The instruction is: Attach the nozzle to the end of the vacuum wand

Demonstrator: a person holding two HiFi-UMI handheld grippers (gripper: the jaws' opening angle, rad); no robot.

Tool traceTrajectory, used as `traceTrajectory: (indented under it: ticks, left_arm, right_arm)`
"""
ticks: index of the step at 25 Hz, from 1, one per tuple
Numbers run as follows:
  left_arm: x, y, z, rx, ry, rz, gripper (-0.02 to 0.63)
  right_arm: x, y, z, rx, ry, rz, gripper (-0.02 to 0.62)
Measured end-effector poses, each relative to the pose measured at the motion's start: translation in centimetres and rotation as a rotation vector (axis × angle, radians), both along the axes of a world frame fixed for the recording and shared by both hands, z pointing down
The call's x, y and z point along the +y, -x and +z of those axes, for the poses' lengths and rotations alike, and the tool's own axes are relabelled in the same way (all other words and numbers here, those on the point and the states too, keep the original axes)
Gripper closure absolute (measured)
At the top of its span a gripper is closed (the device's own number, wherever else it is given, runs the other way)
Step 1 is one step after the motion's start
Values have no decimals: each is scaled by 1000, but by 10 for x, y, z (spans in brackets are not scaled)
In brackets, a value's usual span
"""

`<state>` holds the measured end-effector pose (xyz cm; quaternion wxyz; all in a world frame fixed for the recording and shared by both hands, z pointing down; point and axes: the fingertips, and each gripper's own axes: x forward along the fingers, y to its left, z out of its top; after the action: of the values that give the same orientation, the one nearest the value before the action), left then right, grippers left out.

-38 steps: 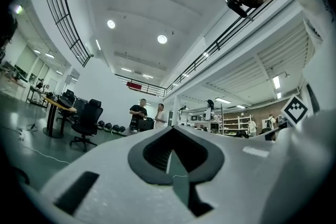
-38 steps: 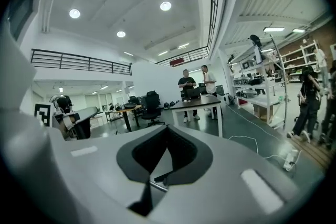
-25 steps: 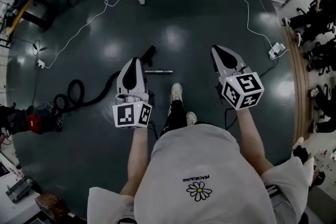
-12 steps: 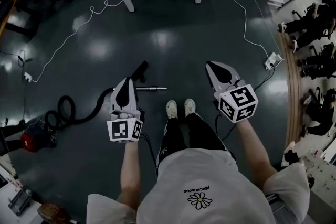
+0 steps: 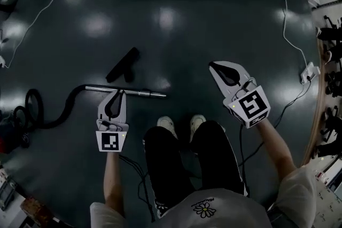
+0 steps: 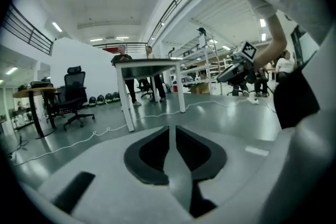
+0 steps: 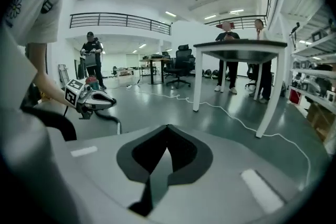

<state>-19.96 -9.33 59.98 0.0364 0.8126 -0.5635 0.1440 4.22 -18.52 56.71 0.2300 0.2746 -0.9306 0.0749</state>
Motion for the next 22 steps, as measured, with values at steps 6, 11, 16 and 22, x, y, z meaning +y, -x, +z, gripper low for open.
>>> traceTrajectory:
  ticks: [6,11,16,22]
  left_arm:
    - [20,-21,249,-308,108,364,415]
    - [73,-14,358,-678,273,631,314]
    - [74,-4,403,-844,301,699,306]
    - [73,-14,404,-806,257,737,393]
  right_arm:
    - [-18,36,215,-36,-62,-132,591]
    - [0,80,281,1,-136,-273,591]
    - [23,141,314,136,-257,-495,540]
    - [47,231,337,344,-669,-893,375]
